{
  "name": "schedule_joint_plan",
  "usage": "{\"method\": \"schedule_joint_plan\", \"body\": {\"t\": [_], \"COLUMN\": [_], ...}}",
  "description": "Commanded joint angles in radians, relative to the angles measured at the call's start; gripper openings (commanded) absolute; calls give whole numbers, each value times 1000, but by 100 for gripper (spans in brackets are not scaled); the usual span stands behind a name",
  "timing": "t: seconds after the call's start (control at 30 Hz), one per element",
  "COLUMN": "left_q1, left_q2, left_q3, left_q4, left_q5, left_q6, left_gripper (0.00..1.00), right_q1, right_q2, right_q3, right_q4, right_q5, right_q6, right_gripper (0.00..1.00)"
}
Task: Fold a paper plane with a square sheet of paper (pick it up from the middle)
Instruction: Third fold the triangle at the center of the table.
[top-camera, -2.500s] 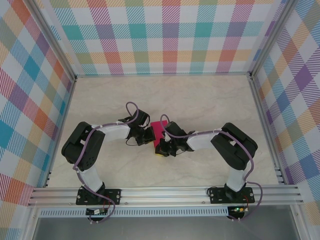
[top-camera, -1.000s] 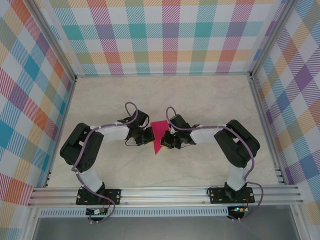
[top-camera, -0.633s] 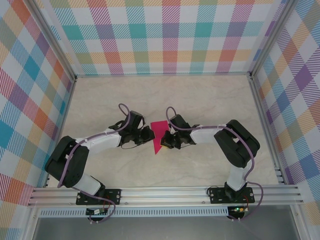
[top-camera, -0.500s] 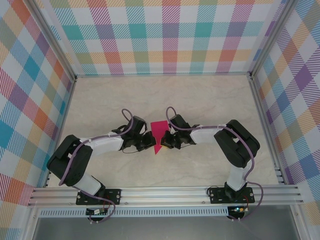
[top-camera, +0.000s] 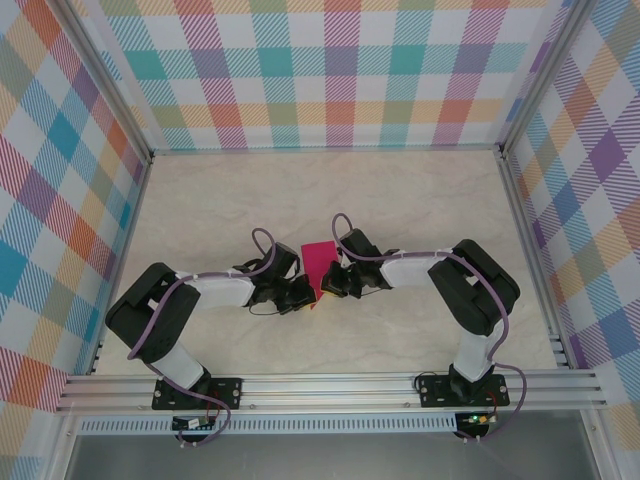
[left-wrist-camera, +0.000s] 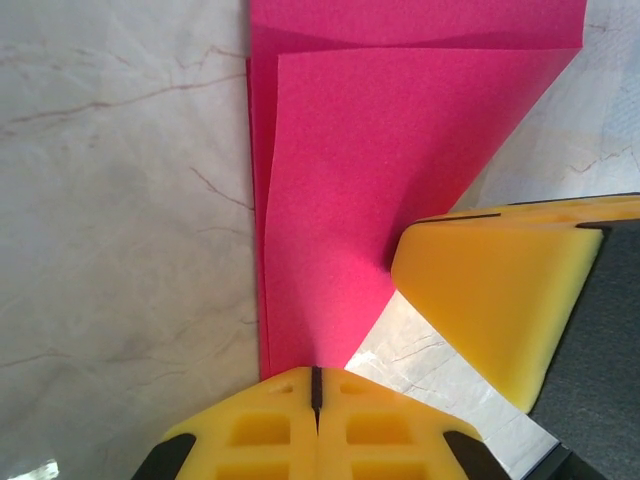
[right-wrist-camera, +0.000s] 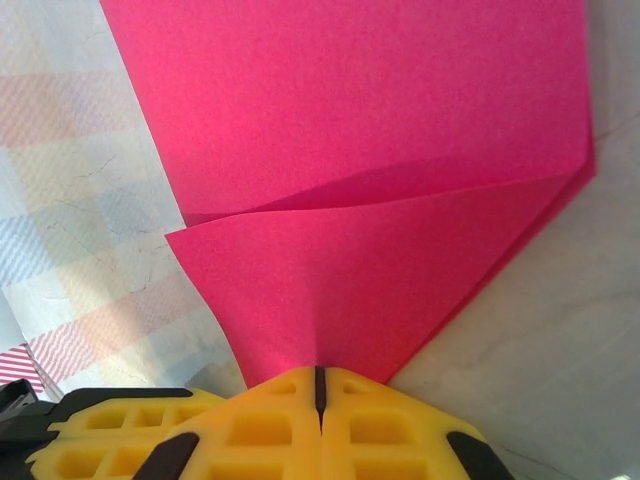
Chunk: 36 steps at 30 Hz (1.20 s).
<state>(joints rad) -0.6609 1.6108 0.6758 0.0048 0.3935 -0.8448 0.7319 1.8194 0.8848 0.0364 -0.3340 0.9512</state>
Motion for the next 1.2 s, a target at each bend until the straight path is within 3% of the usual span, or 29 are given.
{"method": "schedule_joint_plan", "body": {"t": [0.0,0.37,0.53,1.17], "left_q1": [-9,-14,-16,-17], "left_q2": [27,30,23,41], "left_q3": [-16,-5,-7,-32], "left_q4": [-65,-89,-101,-157], "left_q5": [-63,-82,-89,-102], "left_q6": [10,15,12,17], "left_gripper": [0,0,0,0], "right_q1": [3,34,29,-193], "right_q2": [-36,1,39,55], "right_q3": [-33,3,41,61], "right_q4": [22,9,-69,-142], "right_q5": [-20,-60,-7,74], "right_q6": [-53,-102,-105,-142], "right_gripper": [2,2,2,2]}}
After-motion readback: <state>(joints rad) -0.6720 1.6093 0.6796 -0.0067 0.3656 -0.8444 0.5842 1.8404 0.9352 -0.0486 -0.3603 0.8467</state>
